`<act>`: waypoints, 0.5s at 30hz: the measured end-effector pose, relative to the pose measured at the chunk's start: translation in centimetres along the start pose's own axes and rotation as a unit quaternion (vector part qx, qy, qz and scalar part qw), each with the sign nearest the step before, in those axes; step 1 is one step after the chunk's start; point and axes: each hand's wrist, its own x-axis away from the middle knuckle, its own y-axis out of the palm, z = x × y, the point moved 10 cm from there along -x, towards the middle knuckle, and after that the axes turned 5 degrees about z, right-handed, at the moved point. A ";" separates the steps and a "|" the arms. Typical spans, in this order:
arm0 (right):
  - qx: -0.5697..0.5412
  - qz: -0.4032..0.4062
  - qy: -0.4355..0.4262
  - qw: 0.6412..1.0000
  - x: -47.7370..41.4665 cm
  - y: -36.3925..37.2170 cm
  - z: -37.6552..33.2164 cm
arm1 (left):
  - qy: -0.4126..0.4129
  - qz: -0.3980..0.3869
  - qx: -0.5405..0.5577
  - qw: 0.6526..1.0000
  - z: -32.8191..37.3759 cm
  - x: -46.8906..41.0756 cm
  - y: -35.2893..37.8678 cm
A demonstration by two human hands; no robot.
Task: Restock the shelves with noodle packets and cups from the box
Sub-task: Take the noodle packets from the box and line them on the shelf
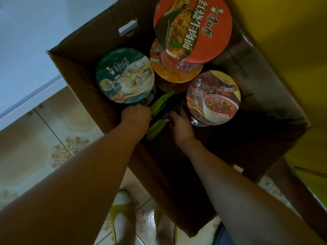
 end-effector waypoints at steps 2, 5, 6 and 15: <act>0.037 0.011 -0.016 0.999 1.3 -0.8 -0.6 | 0.008 0.014 0.010 1.000 0.4 0.7 -0.8; 0.099 0.019 -0.038 0.994 3.5 -2.1 -1.6 | 0.012 0.033 0.032 0.999 1.0 2.0 -2.3; 0.102 0.021 -0.037 0.994 4.2 -2.5 -1.9 | 0.007 0.038 0.043 0.998 1.0 2.6 -2.9; 0.143 0.034 -0.064 0.987 9.2 -7.3 -5.3 | -0.011 0.074 0.116 0.990 0.7 7.8 -7.5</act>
